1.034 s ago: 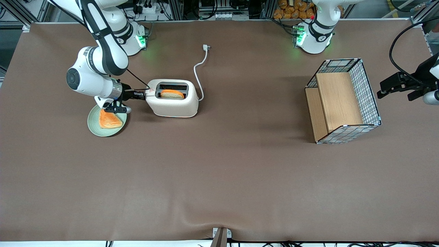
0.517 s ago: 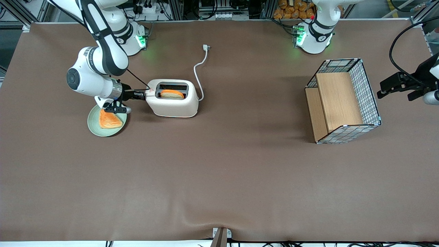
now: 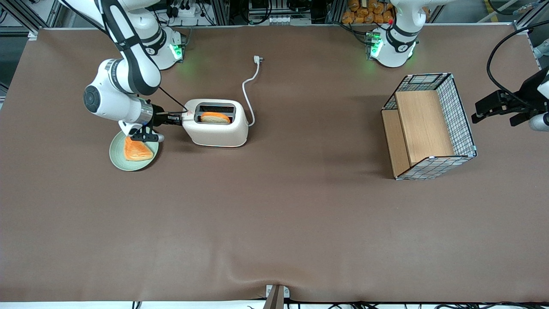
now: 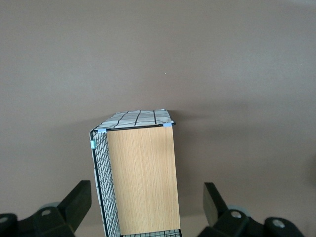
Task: Press toaster button with right arm
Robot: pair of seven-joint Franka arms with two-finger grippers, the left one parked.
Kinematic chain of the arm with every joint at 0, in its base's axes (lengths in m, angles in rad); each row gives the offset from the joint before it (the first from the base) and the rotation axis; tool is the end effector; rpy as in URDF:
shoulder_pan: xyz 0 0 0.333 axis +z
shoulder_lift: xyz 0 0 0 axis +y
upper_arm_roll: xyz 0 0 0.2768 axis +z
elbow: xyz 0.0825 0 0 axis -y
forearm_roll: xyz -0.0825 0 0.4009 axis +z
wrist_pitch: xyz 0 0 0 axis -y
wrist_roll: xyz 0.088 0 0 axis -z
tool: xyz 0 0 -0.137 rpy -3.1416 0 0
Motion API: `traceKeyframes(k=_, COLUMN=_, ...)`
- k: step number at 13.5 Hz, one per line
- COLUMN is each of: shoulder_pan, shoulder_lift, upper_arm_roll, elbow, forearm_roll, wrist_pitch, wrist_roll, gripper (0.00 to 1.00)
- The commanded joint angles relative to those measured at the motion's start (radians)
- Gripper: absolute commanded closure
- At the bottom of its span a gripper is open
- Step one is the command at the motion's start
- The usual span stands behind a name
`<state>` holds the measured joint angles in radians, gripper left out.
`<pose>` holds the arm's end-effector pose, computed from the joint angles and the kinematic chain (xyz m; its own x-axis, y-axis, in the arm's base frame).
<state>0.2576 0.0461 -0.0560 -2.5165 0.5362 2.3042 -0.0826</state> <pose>0.4255 0.1089 0.1636 0.9560 -0.0808 -0.2821 -0.1683 -0.9384 -0.3016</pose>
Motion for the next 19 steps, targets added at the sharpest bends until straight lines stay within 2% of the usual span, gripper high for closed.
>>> traceKeyframes(k=1, shoulder_pan=0.025, shoulder_lift=0.049, upper_arm_roll=0.008, elbow=-0.004, forearm_roll=0.057, wrist_pitch=0.07, wrist_roll=-0.065, gripper=1.0)
traceKeyframes(k=4, shoulder_pan=0.022, shoulder_lift=0.044, upper_arm_roll=0.007, elbow=-0.001, forearm_roll=0.057, wrist_pitch=0.06, wrist_roll=-0.069, gripper=1.0)
traceKeyframes(k=8, shoulder_pan=-0.009, shoulder_lift=0.025, upper_arm_roll=0.004, elbow=0.039, forearm_roll=0.054, wrist_pitch=-0.038, wrist_roll=-0.08, gripper=1.0)
traceKeyframes(k=13, shoulder_pan=-0.015, shoulder_lift=0.021, upper_arm_roll=-0.002, elbow=0.047, forearm_roll=0.039, wrist_pitch=-0.043, wrist_roll=-0.094, gripper=1.0)
traceKeyframes(k=16, shoulder_pan=-0.058, shoulder_lift=0.017, upper_arm_roll=-0.005, elbow=0.064, forearm_roll=-0.014, wrist_pitch=-0.046, wrist_roll=-0.12, gripper=1.0)
traceKeyframes(k=19, shoulder_pan=-0.073, shoulder_lift=0.017, upper_arm_roll=-0.008, elbow=0.093, forearm_roll=-0.041, wrist_pitch=-0.055, wrist_roll=-0.117, gripper=1.0)
